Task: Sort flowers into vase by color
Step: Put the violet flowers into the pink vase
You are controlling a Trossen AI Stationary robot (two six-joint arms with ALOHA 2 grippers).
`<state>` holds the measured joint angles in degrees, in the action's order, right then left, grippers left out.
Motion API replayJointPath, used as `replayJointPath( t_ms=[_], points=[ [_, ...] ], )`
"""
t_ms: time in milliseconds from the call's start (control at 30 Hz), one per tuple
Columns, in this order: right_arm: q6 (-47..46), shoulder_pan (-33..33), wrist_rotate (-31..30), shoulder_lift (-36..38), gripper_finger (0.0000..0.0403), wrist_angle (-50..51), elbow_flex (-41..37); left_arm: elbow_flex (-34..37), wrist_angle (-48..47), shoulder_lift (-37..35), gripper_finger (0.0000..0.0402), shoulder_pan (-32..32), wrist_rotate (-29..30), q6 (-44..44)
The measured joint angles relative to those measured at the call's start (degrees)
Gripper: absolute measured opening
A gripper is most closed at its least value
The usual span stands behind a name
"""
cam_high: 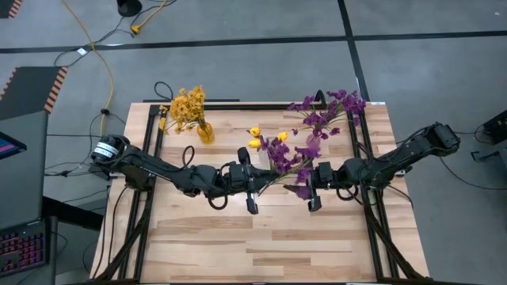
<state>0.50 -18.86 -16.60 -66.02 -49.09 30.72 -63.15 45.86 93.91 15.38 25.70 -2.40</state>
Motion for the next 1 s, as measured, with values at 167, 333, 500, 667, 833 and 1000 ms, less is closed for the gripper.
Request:
replayJointPath(
  t_ms=[167,333,500,667,833,1000],
  points=[
    [0.0,0.3,0.0,0.0,0.0244,-0.2,0.3,0.1,2.9,2.0,0.0002,-0.4,-0.8,-0.2],
    [0.0,0.1,0.2,0.0,0.0244,0.1,0.3,-0.9,4.5,3.8,0.0002,-1.2,-1.1,0.0],
    [0.0,0.1,0.3,0.0,0.0244,-0.2,0.3,-3.8,4.5,7.7,0.0002,-1.7,-1.5,0.0],
    [0.0,0.1,0.3,0.0,0.0244,-0.3,0.3,-7.1,3.0,10.4,0.0002,-1.8,-1.5,-0.8],
    [0.1,0.1,0.3,0.0,0.0244,-0.5,0.3,-8.3,-2.3,11.2,0.0002,-1.8,-2.0,-0.2],
    [0.2,0.1,0.3,0.0,0.0244,-0.7,0.3,-8.3,-5.4,11.3,0.0017,-1.8,-2.0,0.6]
  ],
)
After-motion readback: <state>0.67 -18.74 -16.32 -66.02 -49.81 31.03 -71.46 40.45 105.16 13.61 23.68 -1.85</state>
